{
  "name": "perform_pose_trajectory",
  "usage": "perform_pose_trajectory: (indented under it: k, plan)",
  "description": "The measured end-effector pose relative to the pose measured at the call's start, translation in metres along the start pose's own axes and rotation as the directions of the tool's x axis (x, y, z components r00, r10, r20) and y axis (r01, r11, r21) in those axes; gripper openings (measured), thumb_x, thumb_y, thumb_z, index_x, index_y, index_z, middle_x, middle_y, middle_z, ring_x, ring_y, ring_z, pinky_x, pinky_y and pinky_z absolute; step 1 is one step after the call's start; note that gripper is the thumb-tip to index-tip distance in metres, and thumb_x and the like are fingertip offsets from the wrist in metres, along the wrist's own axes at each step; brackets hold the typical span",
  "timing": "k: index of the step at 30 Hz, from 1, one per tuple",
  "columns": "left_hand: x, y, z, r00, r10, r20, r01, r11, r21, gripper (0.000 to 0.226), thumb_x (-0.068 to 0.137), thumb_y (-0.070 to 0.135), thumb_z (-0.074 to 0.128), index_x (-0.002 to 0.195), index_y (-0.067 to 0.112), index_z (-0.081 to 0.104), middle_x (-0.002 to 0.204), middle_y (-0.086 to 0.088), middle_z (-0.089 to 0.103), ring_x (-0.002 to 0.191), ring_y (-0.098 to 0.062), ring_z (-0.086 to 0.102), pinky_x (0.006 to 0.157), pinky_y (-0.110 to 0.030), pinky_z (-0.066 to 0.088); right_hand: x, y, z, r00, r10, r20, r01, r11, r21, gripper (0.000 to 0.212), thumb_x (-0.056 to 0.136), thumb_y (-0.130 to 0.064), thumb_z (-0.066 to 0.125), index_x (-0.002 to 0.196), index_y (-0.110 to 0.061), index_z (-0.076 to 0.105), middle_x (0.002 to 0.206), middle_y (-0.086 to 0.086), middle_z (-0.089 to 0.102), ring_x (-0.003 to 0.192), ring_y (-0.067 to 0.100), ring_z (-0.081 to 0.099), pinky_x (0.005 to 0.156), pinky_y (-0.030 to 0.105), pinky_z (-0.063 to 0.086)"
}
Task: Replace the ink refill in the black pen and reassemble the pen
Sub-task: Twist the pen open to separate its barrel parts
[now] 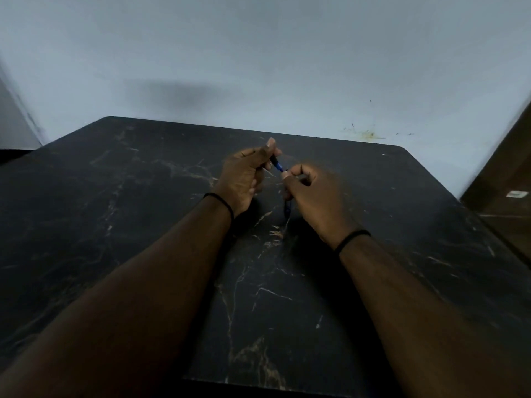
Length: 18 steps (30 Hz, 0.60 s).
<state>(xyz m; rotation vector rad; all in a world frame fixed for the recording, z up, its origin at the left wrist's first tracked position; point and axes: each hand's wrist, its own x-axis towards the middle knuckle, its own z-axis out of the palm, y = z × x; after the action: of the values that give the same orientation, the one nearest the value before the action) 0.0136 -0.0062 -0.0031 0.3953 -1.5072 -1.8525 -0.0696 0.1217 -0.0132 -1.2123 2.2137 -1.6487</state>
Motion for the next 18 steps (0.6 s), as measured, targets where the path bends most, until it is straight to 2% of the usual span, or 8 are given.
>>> perform_pose_trajectory:
  k: [3,6,7,8,10,12,15,18]
  plan:
    - [0.001,0.004,0.001,0.991,0.010,-0.136,-0.011,1.000,-0.010,0.028,0.093,0.034,0.064,0.084,0.008,0.067,0.065,-0.003,0.051,0.036,-0.009,0.025,0.037,-0.021,0.017,0.002,0.003,-0.001,0.999,-0.034,0.007,0.034,0.996,-0.079,0.019,0.094,-0.034,0.059,0.081,-0.022,0.065,0.072,-0.003,0.070,0.069,0.016,0.068,0.077,0.048,0.057]
    - [0.005,0.008,0.003,0.935,0.074,-0.347,-0.088,0.996,-0.024,0.030,0.091,0.032,0.066,0.073,0.009,0.064,0.065,-0.006,0.056,0.035,-0.007,0.033,0.036,-0.019,0.026,0.003,0.005,-0.005,0.995,-0.098,-0.019,0.090,0.958,-0.273,0.018,0.092,-0.039,0.058,0.083,-0.025,0.065,0.075,-0.007,0.069,0.072,0.012,0.065,0.075,0.042,0.057]
    - [0.006,0.009,0.002,0.902,0.130,-0.411,-0.122,0.992,0.046,0.032,0.092,0.031,0.066,0.068,0.010,0.062,0.064,-0.005,0.057,0.037,-0.006,0.039,0.040,-0.019,0.034,0.003,0.005,-0.006,0.992,-0.124,-0.031,0.107,0.940,-0.325,0.018,0.092,-0.040,0.057,0.083,-0.026,0.064,0.077,-0.007,0.069,0.074,0.013,0.065,0.074,0.041,0.057]
    - [0.008,0.008,0.000,0.866,0.208,-0.454,-0.130,0.972,0.197,0.036,0.093,0.033,0.064,0.064,0.011,0.061,0.061,-0.004,0.058,0.041,-0.006,0.045,0.046,-0.020,0.039,0.003,0.005,-0.008,0.988,-0.145,-0.046,0.120,0.930,-0.348,0.018,0.093,-0.039,0.057,0.083,-0.026,0.063,0.078,-0.007,0.068,0.075,0.015,0.064,0.072,0.039,0.056]
    - [0.009,0.004,-0.006,0.822,0.370,-0.433,-0.058,0.811,0.583,0.047,0.094,0.043,0.058,0.056,0.015,0.056,0.054,0.000,0.052,0.045,-0.009,0.044,0.051,-0.024,0.037,0.002,0.004,-0.011,0.978,-0.182,-0.102,0.132,0.919,-0.372,0.017,0.095,-0.040,0.056,0.082,-0.029,0.057,0.075,-0.009,0.064,0.072,0.012,0.062,0.062,0.030,0.050]
    - [0.007,0.000,-0.008,0.832,0.438,-0.339,0.020,0.588,0.808,0.057,0.094,0.048,0.052,0.049,0.014,0.046,0.047,0.001,0.043,0.041,-0.013,0.039,0.048,-0.025,0.031,0.001,0.002,-0.013,0.955,-0.228,-0.191,0.143,0.915,-0.377,0.020,0.096,-0.043,0.055,0.081,-0.030,0.052,0.070,-0.010,0.060,0.065,0.005,0.057,0.054,0.024,0.042]
    - [0.005,-0.007,-0.002,0.879,0.413,-0.237,0.077,0.367,0.927,0.056,0.091,0.049,0.053,0.049,0.014,0.043,0.045,0.005,0.040,0.042,-0.013,0.040,0.046,-0.022,0.026,-0.001,-0.001,-0.015,0.928,-0.231,-0.292,0.140,0.943,-0.301,0.020,0.096,-0.044,0.053,0.087,-0.026,0.052,0.075,-0.006,0.067,0.068,0.010,0.062,0.061,0.030,0.050]
    - [0.006,-0.008,0.001,0.899,0.395,-0.190,0.103,0.231,0.967,0.044,0.086,0.042,0.058,0.053,0.013,0.048,0.051,0.003,0.046,0.046,-0.012,0.043,0.045,-0.022,0.023,-0.001,-0.003,-0.014,0.925,-0.207,-0.317,0.141,0.966,-0.217,0.018,0.097,-0.041,0.053,0.091,-0.024,0.055,0.080,-0.004,0.070,0.074,0.014,0.066,0.070,0.039,0.056]
